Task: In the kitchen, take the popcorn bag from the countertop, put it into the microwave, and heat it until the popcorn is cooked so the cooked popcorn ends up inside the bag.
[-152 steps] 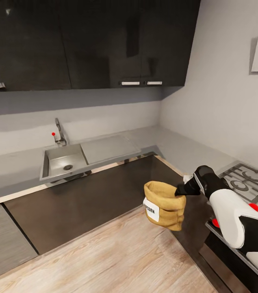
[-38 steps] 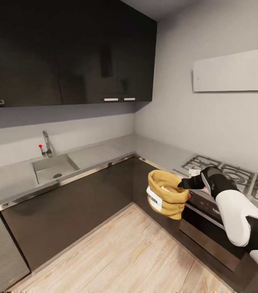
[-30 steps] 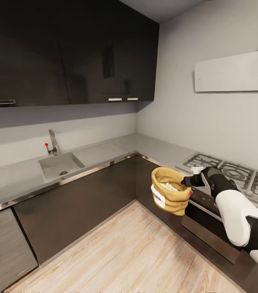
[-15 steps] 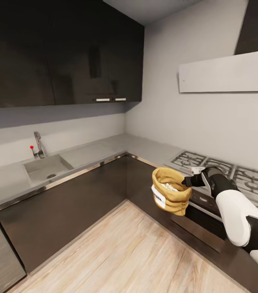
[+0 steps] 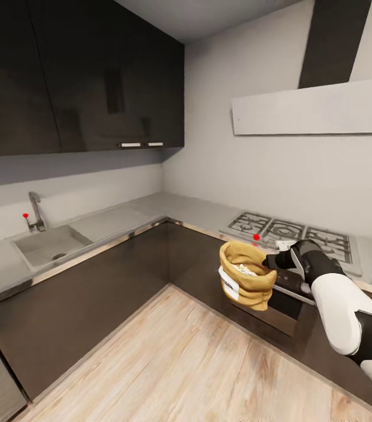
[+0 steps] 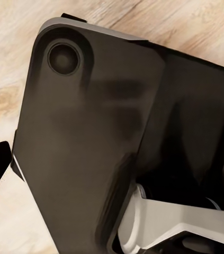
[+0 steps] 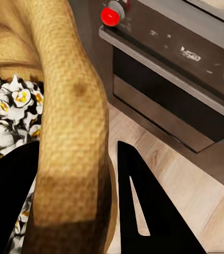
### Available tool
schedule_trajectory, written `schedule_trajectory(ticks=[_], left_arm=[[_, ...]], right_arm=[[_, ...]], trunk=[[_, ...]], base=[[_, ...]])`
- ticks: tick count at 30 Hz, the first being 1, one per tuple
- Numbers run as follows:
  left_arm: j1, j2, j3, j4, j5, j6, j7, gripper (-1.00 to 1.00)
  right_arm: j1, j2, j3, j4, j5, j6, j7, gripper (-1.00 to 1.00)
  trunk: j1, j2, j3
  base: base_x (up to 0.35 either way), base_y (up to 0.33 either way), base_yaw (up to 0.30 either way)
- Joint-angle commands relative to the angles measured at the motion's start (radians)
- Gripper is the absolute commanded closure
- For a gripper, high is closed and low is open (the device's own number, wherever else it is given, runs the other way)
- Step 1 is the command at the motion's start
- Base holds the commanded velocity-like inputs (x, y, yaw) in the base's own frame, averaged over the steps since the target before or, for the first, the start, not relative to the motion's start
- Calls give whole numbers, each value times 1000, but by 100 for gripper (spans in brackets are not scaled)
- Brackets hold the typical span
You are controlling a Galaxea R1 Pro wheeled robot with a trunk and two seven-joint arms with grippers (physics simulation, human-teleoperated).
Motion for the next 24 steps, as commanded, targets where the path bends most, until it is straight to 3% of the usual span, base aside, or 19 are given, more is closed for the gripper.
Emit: schedule_trajectory(ticks=[1,10,16,24], left_arm=[[0,0,3,-1,3,-2,-1,-100],[0,1,1,-2,2,-4,-8,-100],[0,-2,7,-1,2,-2,-4,-100],[0,-2,7,-1,2,-2,-3,-100]], right_arm=[[-1,1,-8,-1,10,3,8,100],[-1,1,-8,-1,10,4,8,100],[-1,0,-10,-2,10,14,10,100],[-1,-22,-24,-5,8,47,12,100]], trunk=[[0,-1,-1],[0,-1,2],[0,-1,4],[0,-1,4]], base=[[-8,6,-237],[-27,5,-237],[-289,146,-128],[-303,193,-3]])
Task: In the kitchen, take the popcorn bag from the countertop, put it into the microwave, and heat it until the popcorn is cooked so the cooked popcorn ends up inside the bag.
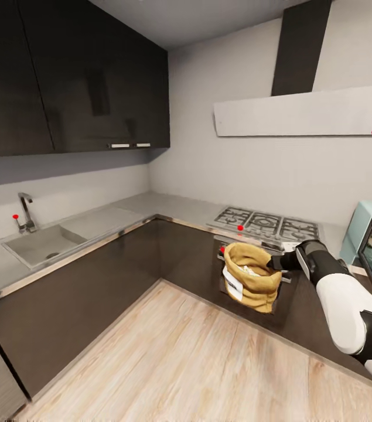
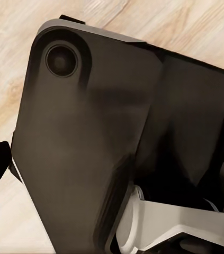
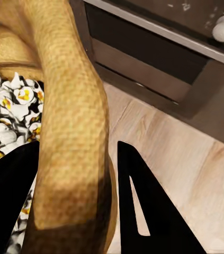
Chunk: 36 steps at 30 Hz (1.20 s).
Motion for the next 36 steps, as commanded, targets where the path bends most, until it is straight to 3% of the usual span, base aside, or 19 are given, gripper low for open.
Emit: schedule_trajectory(ticks=[1,12,20,36], left_arm=[[0,0,4,-1,3,-2,-1,-100],[0,0,4,-1,3,-2,0,-100],[0,0,-4,-1,2,-2,-2,-100],[0,0,11,-1,14,-2,3,-100]], right_arm=[[-1,1,-18,-2,10,3,8,100],[-1,0,-35,-3,13,3,6,100],[-1,-8,-36,-3,16,4,-31,100],[-1,-21,-35,-3,14,5,-34,100]], trunk=[[0,-1,-1],[0,-1,-1],[0,-1,2],[0,-1,11]], base=[[-302,200,0],[-303,176,-4],[-306,-16,-240],[-15,-6,-275]])
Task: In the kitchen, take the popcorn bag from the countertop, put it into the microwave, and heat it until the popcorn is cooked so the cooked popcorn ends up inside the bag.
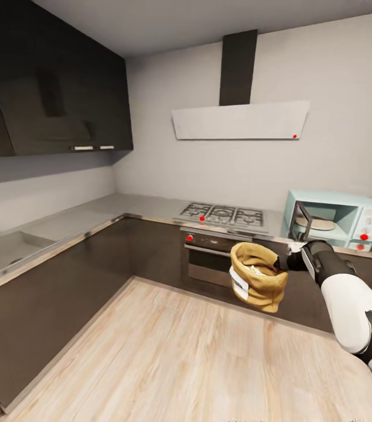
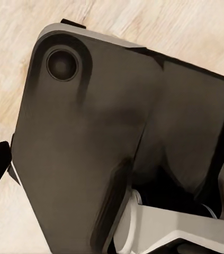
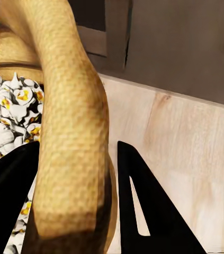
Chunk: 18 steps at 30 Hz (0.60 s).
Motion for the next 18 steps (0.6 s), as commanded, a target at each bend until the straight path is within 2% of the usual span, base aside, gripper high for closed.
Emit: schedule_trajectory(ticks=[1,18], left_arm=[[0,0,4,-1,3,-2,-1,-100],[0,-1,6,0,3,-1,-1,-100]], right_arm=[[-1,1,-8,-1,10,2,8,100],[-1,-1,-9,-1,10,2,8,100]], trunk=[[0,-1,-1],[0,-1,8]], base=[[0,0,-275],[0,0,-275]])
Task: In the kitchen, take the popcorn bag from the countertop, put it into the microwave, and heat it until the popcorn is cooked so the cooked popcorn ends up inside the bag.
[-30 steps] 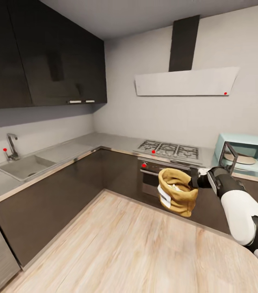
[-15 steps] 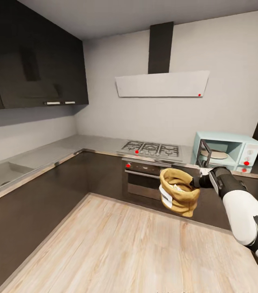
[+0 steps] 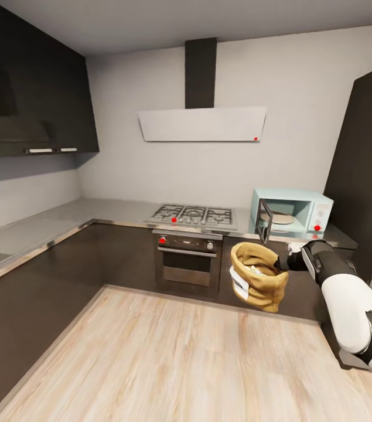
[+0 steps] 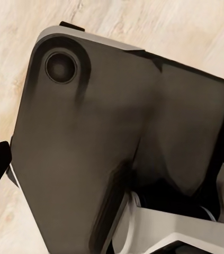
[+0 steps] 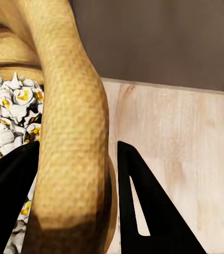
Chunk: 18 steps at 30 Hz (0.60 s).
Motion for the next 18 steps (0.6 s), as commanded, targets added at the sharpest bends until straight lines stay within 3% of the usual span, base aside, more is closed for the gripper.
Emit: schedule_trajectory(ticks=[1,18], left_arm=[[0,0,4,-1,2,-2,-1,-100],[0,-1,4,-2,1,-3,0,-100]], right_arm=[[-1,1,-7,-1,10,2,8,100],[-1,-4,-8,-1,10,2,8,100]], trunk=[[0,-1,-1],[0,-1,8]], base=[[0,0,-275],[2,-1,-274]])
